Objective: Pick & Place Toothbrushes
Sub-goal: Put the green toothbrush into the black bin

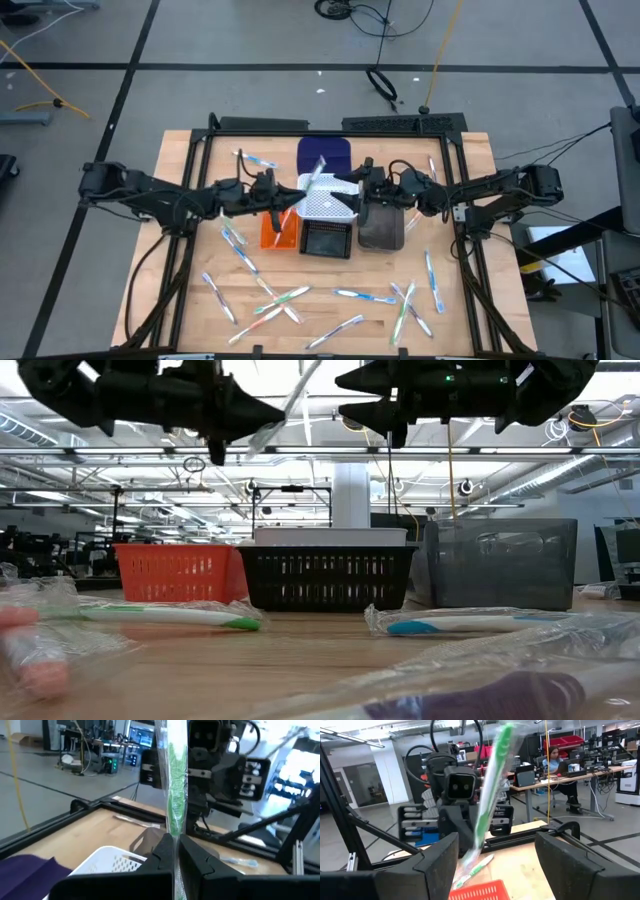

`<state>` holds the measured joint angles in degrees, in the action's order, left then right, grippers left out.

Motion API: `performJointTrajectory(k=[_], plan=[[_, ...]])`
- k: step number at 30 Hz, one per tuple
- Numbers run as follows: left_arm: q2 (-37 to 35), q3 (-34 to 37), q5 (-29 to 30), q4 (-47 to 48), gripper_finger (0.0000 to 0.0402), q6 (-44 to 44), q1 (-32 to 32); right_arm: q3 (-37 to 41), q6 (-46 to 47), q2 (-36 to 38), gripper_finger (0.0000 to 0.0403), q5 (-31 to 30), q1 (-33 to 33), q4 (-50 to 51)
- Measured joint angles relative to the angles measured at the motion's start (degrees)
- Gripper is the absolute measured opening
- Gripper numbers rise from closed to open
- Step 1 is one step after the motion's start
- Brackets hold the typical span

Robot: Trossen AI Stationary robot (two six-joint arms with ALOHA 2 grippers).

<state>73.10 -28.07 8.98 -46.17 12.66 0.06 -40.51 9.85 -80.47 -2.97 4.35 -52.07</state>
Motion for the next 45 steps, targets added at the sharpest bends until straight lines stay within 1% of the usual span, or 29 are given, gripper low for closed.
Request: performJointTrajectory(k=[11,19,22,25,29,33,35,45], plan=[[9.30,-9.82,-0.12,1.42,0.0002,-4.80,-0.97,0.00,0.00,0.00,0.0254,0.01,-0.01,0.01],[14.78,-13.84,-0.02,1.67,0.0003,-5.48,-0.97,0.00,0.00,0.00,0.0248,0.03,-0.01,0.14],[15.24,-14.00,0.08,2.40,0.0003,-5.48,-0.92,0.00,0.00,0.00,0.0226,0.05,-0.01,0.87],[15.13,-14.00,0.10,2.32,0.0003,-5.48,-0.92,0.00,0.00,-0.02,0.0187,0.10,-0.01,1.67],[15.13,-14.00,0.26,2.32,0.0006,-5.46,-0.88,0.00,-0.10,-0.02,0.0114,0.25,-0.04,1.74],[15.13,-14.00,0.75,2.36,0.0002,-5.47,-0.82,0.00,-1.26,-0.02,0.0025,0.76,-0.07,1.75],[15.09,-14.00,0.62,2.34,0.0007,-5.46,-0.87,0.00,-2.17,-0.02,0.0015,0.64,-0.16,1.80],[15.09,-14.00,0.56,2.44,0.0003,-5.44,-0.88,0.00,-2.14,-0.02,0.0013,0.23,-0.34,2.47]])
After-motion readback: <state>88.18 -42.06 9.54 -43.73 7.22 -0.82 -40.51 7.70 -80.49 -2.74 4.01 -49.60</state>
